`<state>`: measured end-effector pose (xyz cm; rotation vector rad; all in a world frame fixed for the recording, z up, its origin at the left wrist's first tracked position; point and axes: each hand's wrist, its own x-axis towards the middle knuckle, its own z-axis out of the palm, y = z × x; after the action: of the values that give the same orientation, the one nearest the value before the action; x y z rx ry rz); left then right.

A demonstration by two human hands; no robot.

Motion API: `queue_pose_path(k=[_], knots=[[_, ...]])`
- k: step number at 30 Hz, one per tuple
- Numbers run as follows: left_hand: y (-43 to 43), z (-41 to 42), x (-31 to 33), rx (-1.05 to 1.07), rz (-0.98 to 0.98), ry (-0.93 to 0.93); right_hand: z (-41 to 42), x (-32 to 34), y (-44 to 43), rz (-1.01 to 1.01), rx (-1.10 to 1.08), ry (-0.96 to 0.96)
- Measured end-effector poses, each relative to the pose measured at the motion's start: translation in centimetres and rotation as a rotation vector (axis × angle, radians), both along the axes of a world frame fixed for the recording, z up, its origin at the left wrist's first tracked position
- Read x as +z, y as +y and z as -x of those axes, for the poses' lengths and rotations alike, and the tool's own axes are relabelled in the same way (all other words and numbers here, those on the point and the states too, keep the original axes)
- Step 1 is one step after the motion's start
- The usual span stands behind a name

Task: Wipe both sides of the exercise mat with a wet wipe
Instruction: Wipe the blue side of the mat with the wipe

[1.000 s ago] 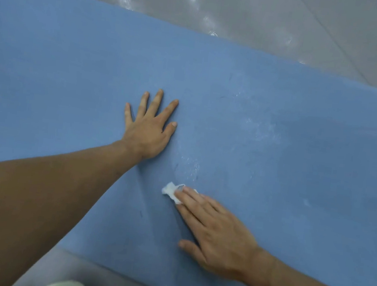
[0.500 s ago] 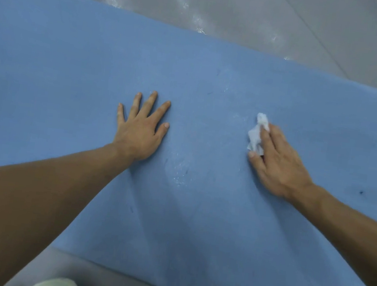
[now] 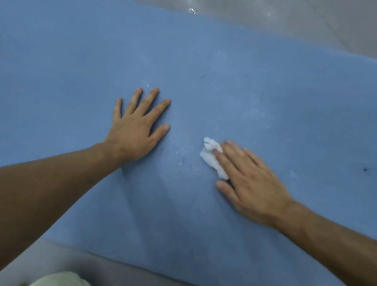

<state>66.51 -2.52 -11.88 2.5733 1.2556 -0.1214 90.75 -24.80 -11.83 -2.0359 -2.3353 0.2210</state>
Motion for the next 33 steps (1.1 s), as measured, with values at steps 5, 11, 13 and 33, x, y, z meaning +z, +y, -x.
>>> queue_pose_path(k=[5, 11, 13, 33], knots=[[-0.2, 0.0, 0.0, 0.003, -0.005, 0.007, -6.6, 0.5, 2.1, 0.036, -0.326, 0.001], [-0.4, 0.0, -0.1, -0.001, -0.021, 0.004, -1.9, 0.6, -0.9, 0.155, -0.087, 0.104], [-0.4, 0.0, -0.3, -0.001, -0.029, 0.007, 1.3, 0.6, -3.2, 0.143, 0.105, 0.106], [0.1, 0.4, 0.1, -0.034, 0.031, 0.038, -8.0, 0.0, 8.2, 0.026, -0.522, 0.181]])
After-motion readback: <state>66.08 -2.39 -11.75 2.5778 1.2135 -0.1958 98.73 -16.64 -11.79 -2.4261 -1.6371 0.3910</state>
